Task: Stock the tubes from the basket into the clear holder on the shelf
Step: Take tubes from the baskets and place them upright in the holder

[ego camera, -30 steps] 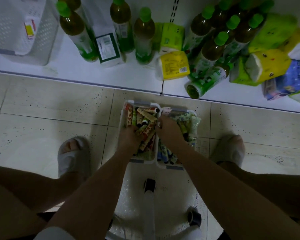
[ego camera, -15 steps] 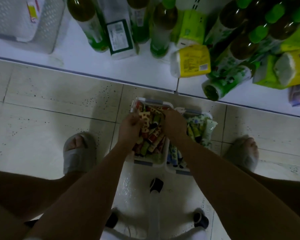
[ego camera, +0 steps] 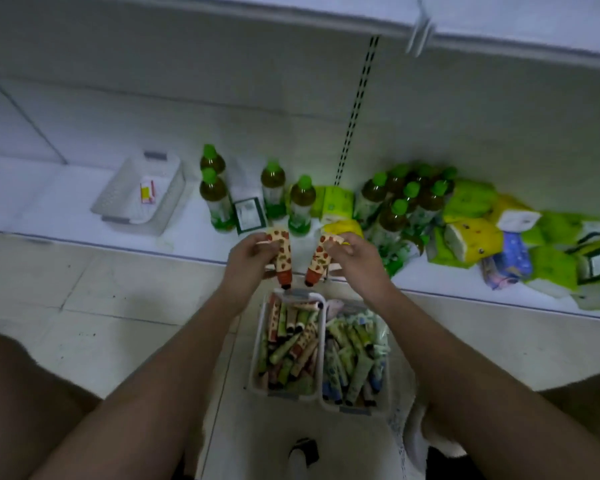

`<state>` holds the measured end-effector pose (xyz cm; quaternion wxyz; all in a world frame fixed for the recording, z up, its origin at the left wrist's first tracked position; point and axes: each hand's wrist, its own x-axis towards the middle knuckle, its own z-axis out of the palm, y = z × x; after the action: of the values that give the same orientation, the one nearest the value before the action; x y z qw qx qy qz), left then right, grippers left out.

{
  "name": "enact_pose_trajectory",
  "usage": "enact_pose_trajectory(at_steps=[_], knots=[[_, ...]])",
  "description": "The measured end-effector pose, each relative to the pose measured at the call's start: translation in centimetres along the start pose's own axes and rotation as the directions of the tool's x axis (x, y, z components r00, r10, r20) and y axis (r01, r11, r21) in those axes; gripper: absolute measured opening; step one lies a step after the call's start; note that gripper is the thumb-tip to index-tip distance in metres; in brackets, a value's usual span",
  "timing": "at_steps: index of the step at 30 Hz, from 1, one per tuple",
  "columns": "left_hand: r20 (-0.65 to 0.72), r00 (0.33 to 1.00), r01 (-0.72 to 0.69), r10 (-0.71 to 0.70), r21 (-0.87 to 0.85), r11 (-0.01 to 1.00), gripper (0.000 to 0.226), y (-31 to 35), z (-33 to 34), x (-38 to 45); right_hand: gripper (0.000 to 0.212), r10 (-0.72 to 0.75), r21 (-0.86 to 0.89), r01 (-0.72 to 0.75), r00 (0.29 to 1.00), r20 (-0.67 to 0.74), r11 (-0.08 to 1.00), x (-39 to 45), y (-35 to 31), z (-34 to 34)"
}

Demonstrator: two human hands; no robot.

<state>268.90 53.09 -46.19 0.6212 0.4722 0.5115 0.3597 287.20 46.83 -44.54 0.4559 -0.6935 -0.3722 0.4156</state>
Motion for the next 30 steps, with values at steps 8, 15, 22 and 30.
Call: enact_pose_trajectory(at_steps=[8, 15, 22, 30], knots=[[0.077, 0.938, -0.339, 0.337, 0.016, 0.941, 0.005, 13.5, -2.4, -5.5, 0.002, -0.354, 0.027, 0.353, 0.935, 0.036, 0.935, -5.8, -12.7, -4.0], [0.070, 0.858, -0.513, 0.509, 0.063, 0.856, 0.008, 24.7, -3.4, -10.6, 0.004, -0.531, -0.018, 0.534, 0.844, 0.074, 0.846, -10.2, -23.0, -7.1], [0.025, 0.788, -0.615, 0.615, 0.077, 0.785, 0.022, 33.1, -4.1, -12.5, 0.009, -0.639, -0.120, 0.649, 0.760, 0.117, 0.751, -11.8, -31.7, -9.1], [0.025, 0.777, -0.629, 0.630, 0.084, 0.773, 0.028, 37.2, -5.6, -8.0, 0.006, -0.709, -0.310, 0.690, 0.702, 0.065, 0.654, -7.8, -38.2, -7.7]])
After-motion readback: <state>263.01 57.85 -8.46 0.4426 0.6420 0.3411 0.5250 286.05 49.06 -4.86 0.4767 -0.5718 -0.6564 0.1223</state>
